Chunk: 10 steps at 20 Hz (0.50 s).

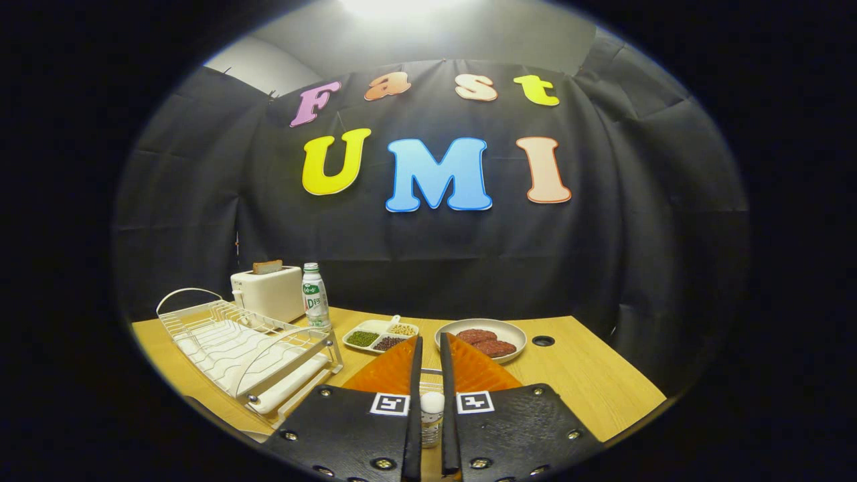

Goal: Take the plate from the dish rack, then take the spoon from the basket and place it into the plate.

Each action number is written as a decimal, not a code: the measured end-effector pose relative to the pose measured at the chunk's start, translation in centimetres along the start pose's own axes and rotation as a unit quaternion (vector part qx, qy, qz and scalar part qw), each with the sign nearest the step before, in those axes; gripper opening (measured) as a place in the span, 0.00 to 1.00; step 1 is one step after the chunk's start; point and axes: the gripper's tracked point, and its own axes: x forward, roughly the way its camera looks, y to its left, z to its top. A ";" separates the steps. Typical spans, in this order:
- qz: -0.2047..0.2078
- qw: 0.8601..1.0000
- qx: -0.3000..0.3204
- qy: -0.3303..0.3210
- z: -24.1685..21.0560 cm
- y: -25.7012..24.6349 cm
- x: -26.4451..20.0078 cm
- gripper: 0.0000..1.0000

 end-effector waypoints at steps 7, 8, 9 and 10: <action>-0.010 1.000 -0.002 -0.006 6.2 -0.3 -2.9 0.11; -0.011 1.000 -0.001 -0.005 7.0 -0.3 -3.5 0.11; -0.012 1.000 0.000 -0.005 7.8 -0.3 -4.1 0.11; -0.012 1.000 0.000 -0.004 8.6 -0.3 -4.8 0.11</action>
